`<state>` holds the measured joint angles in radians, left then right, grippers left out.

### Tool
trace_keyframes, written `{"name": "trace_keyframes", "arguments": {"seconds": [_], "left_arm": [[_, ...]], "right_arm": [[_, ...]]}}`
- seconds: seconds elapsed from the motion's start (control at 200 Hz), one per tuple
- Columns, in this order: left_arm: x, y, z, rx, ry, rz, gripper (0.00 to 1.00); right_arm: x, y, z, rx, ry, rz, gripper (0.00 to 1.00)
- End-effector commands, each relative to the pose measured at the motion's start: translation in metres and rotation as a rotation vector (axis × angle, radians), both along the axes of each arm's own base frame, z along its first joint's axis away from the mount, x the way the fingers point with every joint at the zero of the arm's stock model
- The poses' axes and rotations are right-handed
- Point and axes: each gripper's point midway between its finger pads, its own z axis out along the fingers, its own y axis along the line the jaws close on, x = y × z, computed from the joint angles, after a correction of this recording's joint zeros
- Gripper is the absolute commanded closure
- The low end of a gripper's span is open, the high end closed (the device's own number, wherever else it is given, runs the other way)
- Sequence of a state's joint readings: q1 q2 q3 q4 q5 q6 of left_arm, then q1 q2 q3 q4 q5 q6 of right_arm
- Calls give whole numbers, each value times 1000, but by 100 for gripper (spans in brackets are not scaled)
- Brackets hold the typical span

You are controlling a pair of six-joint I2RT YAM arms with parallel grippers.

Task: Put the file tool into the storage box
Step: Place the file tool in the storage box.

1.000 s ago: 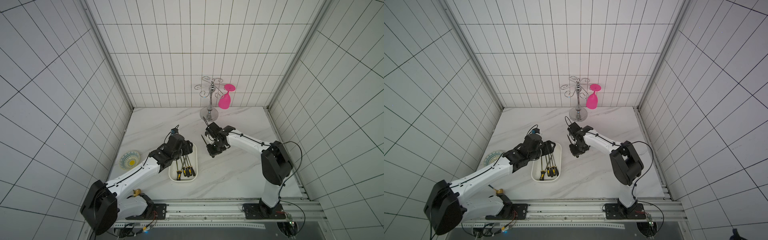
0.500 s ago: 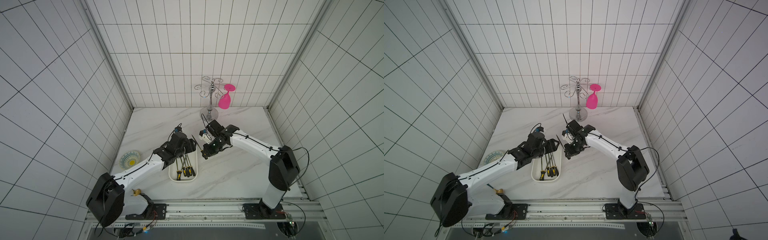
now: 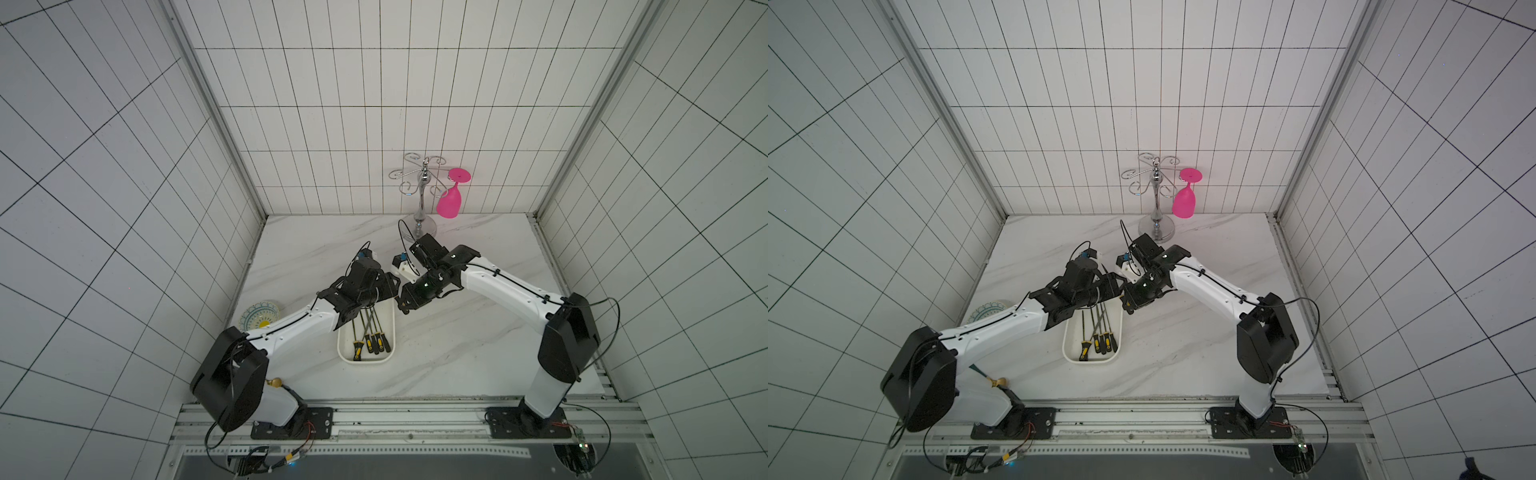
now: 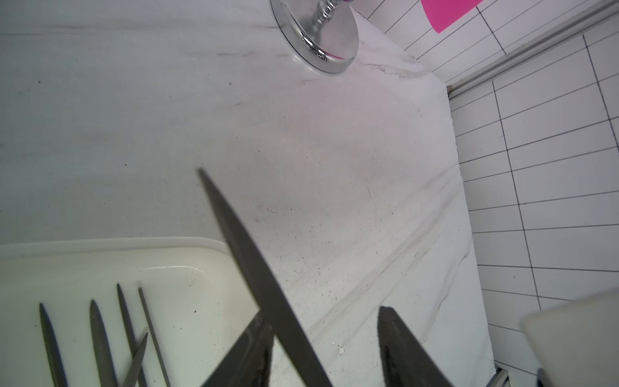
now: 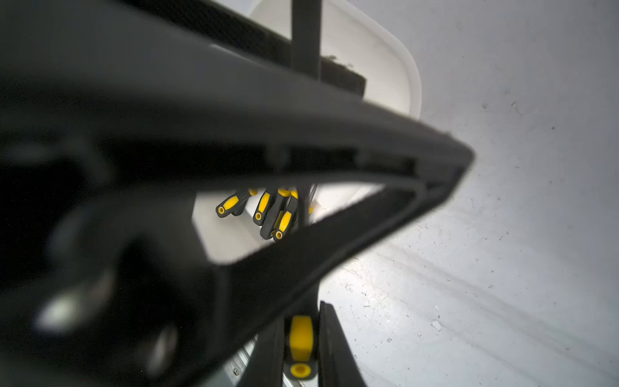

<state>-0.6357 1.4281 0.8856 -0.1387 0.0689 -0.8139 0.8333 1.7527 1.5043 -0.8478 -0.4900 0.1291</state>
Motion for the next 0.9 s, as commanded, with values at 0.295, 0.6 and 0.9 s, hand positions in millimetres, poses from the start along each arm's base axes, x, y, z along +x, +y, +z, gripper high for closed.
{"name": "trace_keyframes", "arguments": {"seconds": [0.295,0.6,0.9], "left_arm": [[-9,7,12,-6,-20,-6,100],[-54,84,-14,269,31,99,100],[-90,111,-78,432,216,74,89]], "right_arm": [[3,3,27,37,-65,4,53],[11,4,20,31,-76,-27,37],[15,2,12,9,-59,-54,37]]}}
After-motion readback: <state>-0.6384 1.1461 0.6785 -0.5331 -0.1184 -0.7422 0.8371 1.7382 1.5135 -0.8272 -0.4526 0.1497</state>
